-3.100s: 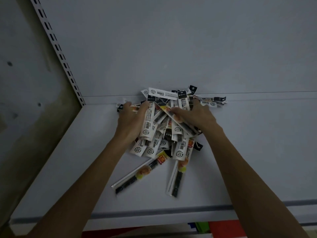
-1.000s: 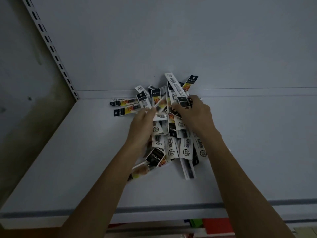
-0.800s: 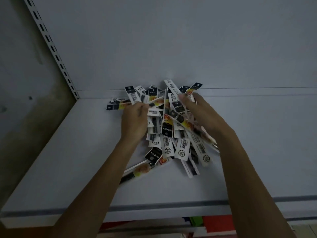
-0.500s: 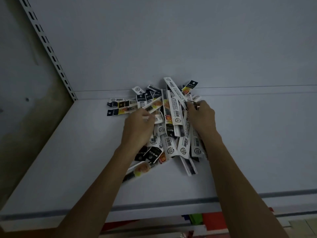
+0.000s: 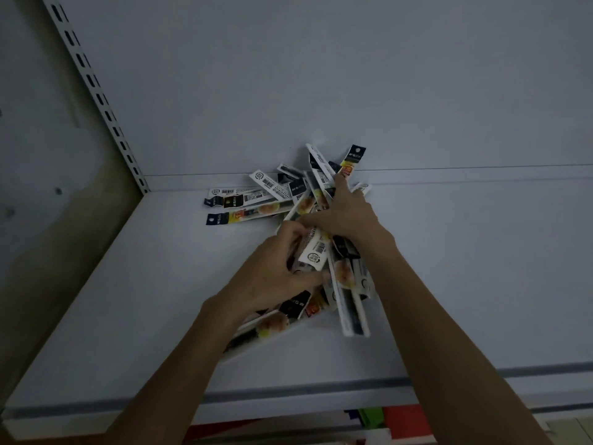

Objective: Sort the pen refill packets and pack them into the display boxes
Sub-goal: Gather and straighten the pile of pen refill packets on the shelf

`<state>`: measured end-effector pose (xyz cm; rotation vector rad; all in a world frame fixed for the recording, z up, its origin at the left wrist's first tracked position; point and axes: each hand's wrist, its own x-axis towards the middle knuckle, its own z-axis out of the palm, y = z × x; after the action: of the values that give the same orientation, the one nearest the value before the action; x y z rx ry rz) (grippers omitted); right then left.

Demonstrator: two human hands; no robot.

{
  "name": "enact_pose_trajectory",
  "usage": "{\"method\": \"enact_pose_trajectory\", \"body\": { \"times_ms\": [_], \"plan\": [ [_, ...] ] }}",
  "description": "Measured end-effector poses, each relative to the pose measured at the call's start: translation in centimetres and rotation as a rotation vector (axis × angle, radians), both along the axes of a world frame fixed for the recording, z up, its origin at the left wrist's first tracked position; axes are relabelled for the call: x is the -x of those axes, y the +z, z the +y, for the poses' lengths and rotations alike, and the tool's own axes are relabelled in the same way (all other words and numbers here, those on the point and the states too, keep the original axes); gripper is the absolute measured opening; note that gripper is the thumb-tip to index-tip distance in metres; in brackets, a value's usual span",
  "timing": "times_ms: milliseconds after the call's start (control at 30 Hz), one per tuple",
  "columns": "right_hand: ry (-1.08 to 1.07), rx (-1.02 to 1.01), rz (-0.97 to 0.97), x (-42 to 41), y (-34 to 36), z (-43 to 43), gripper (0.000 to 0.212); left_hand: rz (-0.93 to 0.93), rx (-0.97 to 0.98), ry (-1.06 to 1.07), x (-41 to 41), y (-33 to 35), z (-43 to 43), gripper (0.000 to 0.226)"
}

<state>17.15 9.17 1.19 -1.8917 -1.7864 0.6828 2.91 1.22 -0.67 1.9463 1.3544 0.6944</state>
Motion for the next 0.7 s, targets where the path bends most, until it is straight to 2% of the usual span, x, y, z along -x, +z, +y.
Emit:
{"method": "enact_pose_trajectory", "body": {
  "times_ms": [67,200,300,333,400,500,567,633,700],
  "plan": [
    [-0.012,-0.022,0.098,-0.3,0.1,0.1,0.095,-0.019,-0.062,0.026,0.3,1.0,0.1,0.052],
    [-0.027,-0.100,0.266,-2.3,0.7,0.1,0.067,0.150,-0.027,0.073,1.6,2.6,0.5,0.069],
    [0.014,-0.135,0.318,-3.4,0.9,0.0,0.072,0.198,-0.197,0.312,3.8,2.9,2.3,0.070],
    [0.005,-0.136,0.290,-3.5,0.8,0.1,0.078,0.281,-0.243,0.415,4.7,2.5,3.6,0.077],
    [-0.083,-0.071,0.191,-3.6,0.5,0.5,0.091,0.408,-0.136,0.515,6.3,1.2,5.9,0.090],
    [-0.204,0.013,0.029,-3.2,-0.3,0.8,0.092,0.592,0.056,0.438,6.9,-0.9,7.5,0.084],
    [-0.219,0.013,-0.032,-2.9,-0.9,0.8,0.086,0.729,0.006,0.399,6.4,-1.6,7.1,0.077],
    [-0.213,-0.003,0.026,-2.5,-1.2,1.2,0.077,0.707,-0.065,0.392,5.1,-0.8,6.0,0.068],
    [-0.189,-0.019,0.095,-1.9,-1.4,1.7,0.070,0.465,-0.019,0.363,3.5,0.5,4.2,0.071]
  ]
}}
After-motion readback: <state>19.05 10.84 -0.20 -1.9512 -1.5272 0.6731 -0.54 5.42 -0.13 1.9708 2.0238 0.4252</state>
